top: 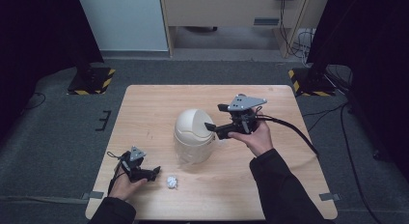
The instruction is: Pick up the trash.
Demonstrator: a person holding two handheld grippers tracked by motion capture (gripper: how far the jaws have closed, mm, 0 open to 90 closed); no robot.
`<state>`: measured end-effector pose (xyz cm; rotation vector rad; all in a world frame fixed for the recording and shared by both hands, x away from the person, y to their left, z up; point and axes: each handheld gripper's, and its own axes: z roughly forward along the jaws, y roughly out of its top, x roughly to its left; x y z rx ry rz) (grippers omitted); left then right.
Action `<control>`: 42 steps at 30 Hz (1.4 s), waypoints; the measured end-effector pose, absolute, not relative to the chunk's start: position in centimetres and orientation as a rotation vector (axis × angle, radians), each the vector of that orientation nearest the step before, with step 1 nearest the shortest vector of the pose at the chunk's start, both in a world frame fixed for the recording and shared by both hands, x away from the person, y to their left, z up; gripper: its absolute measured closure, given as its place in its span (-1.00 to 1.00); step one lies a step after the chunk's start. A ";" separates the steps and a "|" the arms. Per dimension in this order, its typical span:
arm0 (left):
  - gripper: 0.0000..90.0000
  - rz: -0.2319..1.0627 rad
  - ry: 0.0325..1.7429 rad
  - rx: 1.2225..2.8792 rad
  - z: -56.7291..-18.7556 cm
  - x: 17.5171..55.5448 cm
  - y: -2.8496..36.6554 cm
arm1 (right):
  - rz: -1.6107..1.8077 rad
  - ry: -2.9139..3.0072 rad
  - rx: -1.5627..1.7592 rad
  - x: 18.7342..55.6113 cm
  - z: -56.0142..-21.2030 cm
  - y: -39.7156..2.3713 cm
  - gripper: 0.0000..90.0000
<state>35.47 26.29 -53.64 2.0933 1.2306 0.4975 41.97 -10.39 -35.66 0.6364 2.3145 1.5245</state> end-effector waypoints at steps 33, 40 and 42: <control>-1.00 0.498 1.230 2.094 -53.6 35.5 26.3 | 1.377 2.537 0.598 41.5 -41.2 -6.8 -0.50; -1.00 0.497 1.229 2.094 -53.6 35.5 26.3 | 1.373 2.557 0.600 41.7 -41.9 -6.3 -0.50; -1.00 0.497 1.229 2.094 -53.6 35.5 26.3 | 1.378 2.563 0.602 41.8 -42.0 -6.2 -0.50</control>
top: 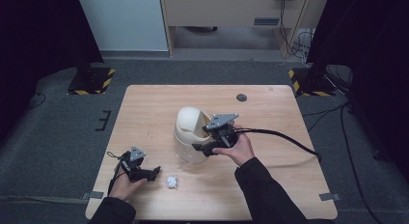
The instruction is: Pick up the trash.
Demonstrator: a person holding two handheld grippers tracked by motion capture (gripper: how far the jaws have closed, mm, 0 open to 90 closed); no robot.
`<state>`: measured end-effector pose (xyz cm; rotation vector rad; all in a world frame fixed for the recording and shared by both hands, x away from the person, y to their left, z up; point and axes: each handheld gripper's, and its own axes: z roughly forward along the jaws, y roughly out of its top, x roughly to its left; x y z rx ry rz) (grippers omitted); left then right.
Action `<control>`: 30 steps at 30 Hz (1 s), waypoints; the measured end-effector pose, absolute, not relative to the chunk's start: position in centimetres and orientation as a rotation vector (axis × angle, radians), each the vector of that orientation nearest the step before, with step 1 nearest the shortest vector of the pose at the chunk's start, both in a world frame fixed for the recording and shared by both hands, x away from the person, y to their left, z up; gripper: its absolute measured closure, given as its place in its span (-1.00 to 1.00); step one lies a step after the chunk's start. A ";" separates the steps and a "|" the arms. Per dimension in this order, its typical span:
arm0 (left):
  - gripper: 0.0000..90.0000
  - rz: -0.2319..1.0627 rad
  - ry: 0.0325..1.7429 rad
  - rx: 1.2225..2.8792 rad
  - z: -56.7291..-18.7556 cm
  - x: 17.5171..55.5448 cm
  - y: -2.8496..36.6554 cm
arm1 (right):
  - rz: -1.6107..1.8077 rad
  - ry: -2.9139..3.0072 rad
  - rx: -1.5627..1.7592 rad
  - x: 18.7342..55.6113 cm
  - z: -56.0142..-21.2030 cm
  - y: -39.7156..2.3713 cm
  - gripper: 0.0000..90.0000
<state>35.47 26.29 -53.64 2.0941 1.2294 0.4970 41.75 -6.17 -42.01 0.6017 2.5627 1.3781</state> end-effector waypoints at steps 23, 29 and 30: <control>-1.00 0.497 1.230 2.094 -53.6 35.5 26.3 | 1.449 2.509 0.592 41.5 -40.6 -7.3 -0.49; -1.00 0.496 1.230 2.095 -53.6 35.5 26.3 | 1.498 2.391 0.650 41.4 -38.7 -10.7 -0.51; -1.00 0.496 1.230 2.094 -53.6 35.5 26.3 | 1.497 2.359 0.679 41.3 -38.5 -12.1 -0.53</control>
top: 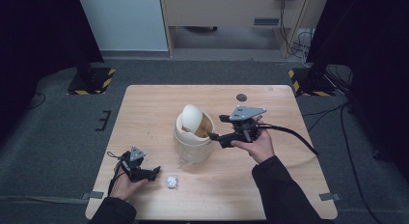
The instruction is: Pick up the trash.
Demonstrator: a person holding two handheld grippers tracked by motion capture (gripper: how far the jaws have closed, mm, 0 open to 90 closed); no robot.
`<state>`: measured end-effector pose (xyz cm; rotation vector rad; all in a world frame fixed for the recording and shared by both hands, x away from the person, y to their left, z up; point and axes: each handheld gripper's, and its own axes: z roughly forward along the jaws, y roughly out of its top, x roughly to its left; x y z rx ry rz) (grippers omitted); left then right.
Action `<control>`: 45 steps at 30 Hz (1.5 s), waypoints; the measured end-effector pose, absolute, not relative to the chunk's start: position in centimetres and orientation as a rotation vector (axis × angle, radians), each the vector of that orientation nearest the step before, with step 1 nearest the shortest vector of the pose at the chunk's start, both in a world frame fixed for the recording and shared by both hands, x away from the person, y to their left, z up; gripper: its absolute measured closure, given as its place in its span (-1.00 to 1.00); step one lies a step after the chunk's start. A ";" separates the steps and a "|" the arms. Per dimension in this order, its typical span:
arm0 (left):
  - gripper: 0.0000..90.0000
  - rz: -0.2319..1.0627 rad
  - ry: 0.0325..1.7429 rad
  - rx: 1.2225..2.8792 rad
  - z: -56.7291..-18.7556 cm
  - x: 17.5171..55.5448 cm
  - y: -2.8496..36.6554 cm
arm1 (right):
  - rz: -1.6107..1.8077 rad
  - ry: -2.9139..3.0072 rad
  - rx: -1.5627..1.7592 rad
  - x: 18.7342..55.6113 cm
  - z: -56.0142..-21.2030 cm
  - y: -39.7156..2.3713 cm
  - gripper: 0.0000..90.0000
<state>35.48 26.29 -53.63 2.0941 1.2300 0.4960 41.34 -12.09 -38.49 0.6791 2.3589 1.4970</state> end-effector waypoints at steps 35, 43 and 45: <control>-1.00 0.495 1.230 2.093 -53.6 35.5 26.3 | 1.573 2.321 0.590 36.5 -40.1 -14.2 -0.44; -1.00 0.495 1.230 2.093 -53.6 35.5 26.3 | 1.595 2.361 0.530 36.0 -39.3 -11.9 -0.31; -1.00 0.495 1.230 2.093 -53.6 35.5 26.3 | 1.590 2.379 0.517 35.9 -39.2 -11.3 -0.26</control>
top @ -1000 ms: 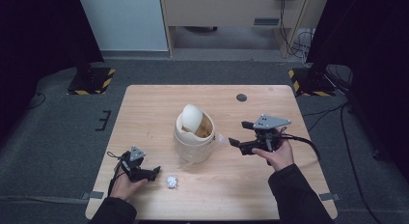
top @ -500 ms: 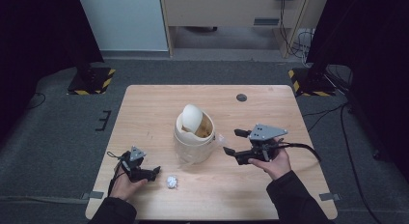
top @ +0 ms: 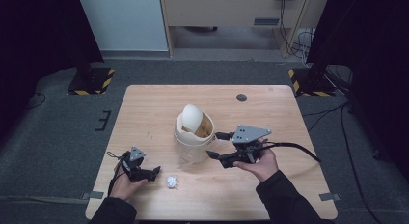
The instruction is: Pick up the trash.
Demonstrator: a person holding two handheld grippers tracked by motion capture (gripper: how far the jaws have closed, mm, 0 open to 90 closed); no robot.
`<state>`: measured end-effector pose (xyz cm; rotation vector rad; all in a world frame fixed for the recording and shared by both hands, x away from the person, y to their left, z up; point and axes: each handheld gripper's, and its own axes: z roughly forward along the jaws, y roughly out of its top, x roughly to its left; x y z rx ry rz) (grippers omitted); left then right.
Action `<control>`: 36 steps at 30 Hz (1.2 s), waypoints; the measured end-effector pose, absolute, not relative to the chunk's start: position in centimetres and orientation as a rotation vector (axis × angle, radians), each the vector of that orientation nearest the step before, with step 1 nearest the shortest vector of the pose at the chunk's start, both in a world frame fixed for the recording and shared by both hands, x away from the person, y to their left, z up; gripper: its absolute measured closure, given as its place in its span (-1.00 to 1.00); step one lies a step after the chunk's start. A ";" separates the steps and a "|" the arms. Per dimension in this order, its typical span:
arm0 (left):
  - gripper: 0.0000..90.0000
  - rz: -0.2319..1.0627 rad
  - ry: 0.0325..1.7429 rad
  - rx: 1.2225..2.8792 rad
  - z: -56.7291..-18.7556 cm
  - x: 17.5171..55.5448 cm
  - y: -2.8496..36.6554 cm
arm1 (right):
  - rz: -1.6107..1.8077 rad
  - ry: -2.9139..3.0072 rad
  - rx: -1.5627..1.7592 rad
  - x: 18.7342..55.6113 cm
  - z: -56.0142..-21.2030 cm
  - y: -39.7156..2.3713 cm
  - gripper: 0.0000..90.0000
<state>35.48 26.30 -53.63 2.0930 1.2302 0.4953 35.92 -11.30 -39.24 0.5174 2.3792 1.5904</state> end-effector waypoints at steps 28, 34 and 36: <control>-1.00 0.492 1.225 2.093 -53.6 35.5 26.4 | 1.569 2.546 0.422 34.7 -41.5 -4.6 -0.30; -1.00 0.491 1.224 2.096 -53.6 35.5 26.4 | 1.535 2.597 0.412 34.2 -43.2 -3.5 -0.29; -1.00 0.491 1.224 2.096 -53.6 35.5 26.4 | 1.518 2.616 0.403 34.1 -43.7 -3.1 -0.29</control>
